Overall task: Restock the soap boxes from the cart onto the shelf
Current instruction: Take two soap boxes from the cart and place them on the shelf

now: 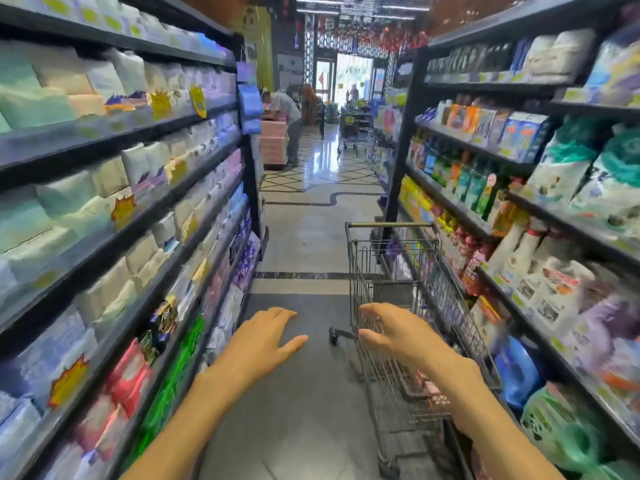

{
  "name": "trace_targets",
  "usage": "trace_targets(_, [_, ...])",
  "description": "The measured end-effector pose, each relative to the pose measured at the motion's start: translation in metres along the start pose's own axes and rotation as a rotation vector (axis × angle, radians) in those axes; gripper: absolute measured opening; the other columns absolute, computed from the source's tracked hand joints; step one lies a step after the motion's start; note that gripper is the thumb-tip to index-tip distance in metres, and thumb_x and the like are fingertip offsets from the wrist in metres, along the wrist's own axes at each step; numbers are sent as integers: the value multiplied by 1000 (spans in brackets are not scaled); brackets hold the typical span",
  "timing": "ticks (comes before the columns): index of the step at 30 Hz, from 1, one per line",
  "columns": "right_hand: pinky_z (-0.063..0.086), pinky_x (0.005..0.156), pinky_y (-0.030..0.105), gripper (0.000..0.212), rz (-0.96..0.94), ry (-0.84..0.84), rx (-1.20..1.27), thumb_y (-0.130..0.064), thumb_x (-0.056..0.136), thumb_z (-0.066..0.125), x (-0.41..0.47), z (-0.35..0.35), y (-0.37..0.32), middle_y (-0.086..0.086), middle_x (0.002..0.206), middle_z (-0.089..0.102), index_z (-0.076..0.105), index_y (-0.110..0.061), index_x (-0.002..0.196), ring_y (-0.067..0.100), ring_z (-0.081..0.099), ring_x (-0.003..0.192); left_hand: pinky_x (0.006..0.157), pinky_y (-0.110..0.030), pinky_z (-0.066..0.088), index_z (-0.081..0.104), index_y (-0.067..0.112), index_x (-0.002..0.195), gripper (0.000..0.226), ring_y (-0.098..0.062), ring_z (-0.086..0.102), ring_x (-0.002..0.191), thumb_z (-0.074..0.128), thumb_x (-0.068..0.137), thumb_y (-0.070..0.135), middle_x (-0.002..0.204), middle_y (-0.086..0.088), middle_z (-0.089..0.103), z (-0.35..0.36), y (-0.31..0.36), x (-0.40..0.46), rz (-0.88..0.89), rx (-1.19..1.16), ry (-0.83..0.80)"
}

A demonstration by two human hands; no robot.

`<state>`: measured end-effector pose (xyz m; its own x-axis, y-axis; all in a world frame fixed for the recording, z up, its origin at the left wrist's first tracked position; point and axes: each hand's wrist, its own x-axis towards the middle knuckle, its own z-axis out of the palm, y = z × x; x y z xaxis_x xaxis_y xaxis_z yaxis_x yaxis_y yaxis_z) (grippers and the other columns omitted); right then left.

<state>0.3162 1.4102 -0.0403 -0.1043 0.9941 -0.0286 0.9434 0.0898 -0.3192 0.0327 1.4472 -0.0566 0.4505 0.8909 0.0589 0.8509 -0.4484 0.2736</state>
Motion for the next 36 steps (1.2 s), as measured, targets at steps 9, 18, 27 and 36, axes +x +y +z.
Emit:
trace_targets(9, [46,102,37,59,179,57,18,-54,95,53,181,-45,67,-8,145,50,38,-31,148,14,52,129,110,-37,41,40,26,149,97,-17,43,137,13,76,83,149,4,47,-14,-33,243,189,-21,-88])
trace_targets(18, [44,107,33,61,351,159,63,-54,96,53,309,-74,194,-13,151,43,35,-33,150,11,46,134,110,-33,41,39,26,150,65,-16,43,137,42,97,64,152,4,44,28,2,480,444,28,-187])
trace_targets(27, [45,104,37,60,706,268,76,-56,95,52,336,-104,302,-9,150,45,36,-34,148,15,48,133,105,-35,44,42,26,146,63,-18,46,133,41,96,64,147,4,48,85,98,655,773,34,-340])
trace_targets(36, [44,103,43,60,1236,341,189,-56,92,57,264,-65,361,-2,142,54,44,-32,144,23,52,129,109,-38,42,35,18,154,69,-22,47,136,49,99,57,153,-4,45,205,228,717,1169,3,-678])
